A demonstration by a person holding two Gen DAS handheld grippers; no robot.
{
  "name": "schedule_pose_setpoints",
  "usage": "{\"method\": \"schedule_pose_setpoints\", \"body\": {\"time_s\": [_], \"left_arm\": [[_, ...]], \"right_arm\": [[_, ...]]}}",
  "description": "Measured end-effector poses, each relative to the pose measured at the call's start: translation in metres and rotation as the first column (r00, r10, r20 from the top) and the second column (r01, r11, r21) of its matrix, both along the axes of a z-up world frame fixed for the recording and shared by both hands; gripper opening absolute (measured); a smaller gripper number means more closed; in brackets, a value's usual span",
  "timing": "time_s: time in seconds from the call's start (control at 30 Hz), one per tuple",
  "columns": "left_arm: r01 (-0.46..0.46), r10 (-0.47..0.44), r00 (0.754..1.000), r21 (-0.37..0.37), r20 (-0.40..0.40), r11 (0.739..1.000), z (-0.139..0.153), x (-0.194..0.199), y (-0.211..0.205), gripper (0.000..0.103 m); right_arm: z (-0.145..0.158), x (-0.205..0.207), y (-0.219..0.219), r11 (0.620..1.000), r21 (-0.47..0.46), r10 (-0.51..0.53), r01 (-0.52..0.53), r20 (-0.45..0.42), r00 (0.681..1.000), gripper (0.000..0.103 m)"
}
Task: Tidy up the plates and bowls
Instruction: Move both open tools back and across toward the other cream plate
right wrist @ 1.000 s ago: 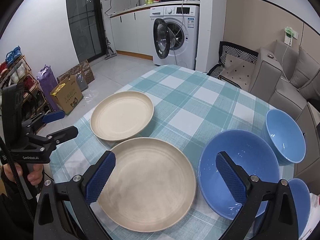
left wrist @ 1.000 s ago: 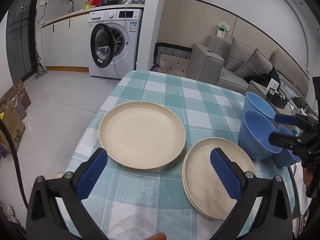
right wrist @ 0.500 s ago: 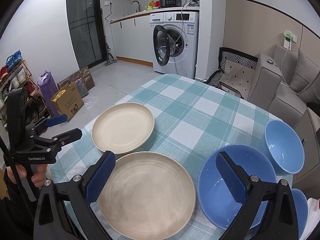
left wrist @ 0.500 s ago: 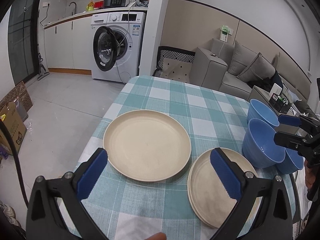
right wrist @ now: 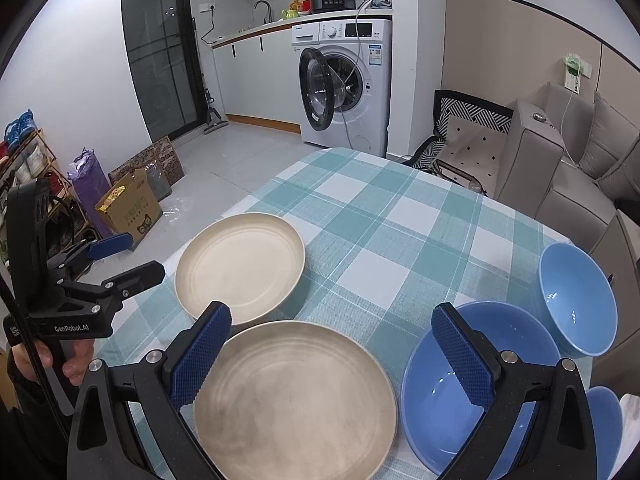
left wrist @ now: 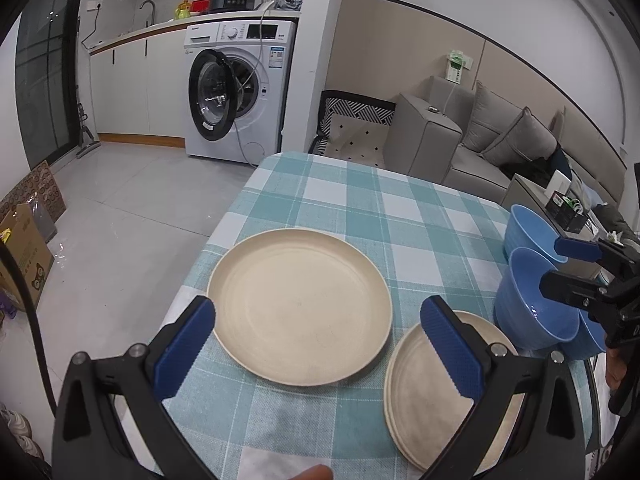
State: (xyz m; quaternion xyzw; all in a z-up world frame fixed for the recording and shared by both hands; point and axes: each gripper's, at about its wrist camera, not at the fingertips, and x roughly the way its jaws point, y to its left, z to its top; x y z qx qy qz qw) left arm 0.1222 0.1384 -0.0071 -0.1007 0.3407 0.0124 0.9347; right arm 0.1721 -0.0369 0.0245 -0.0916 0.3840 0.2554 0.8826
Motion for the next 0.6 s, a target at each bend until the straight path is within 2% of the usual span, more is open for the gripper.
{"method": "schedule_pose_setpoints", "body": {"time_s": [0.27,0.4,0.6], "left_arm": [[-0.042,0.042,0.999,0.004,-0.033,0.999,-0.014,0.010,0.015,0.103],[-0.068,0.066,0.996,-0.034,-0.054,0.997,-0.023,0.014,0.028,0.103],[-0.121,0.118,0.990,-0.050,-0.075,0.991,-0.033,0.015,0.044,0.103]], "right_arm": [[-0.013,0.021,0.013,1.000,-0.003,-0.024,0.024,-0.031,0.999,0.102],[-0.022,0.032,0.021,0.999,-0.002,-0.047,0.047,-0.048,0.998,0.102],[-0.036,0.043,0.036,0.998,-0.018,-0.054,0.053,-0.070,0.996,0.102]]}}
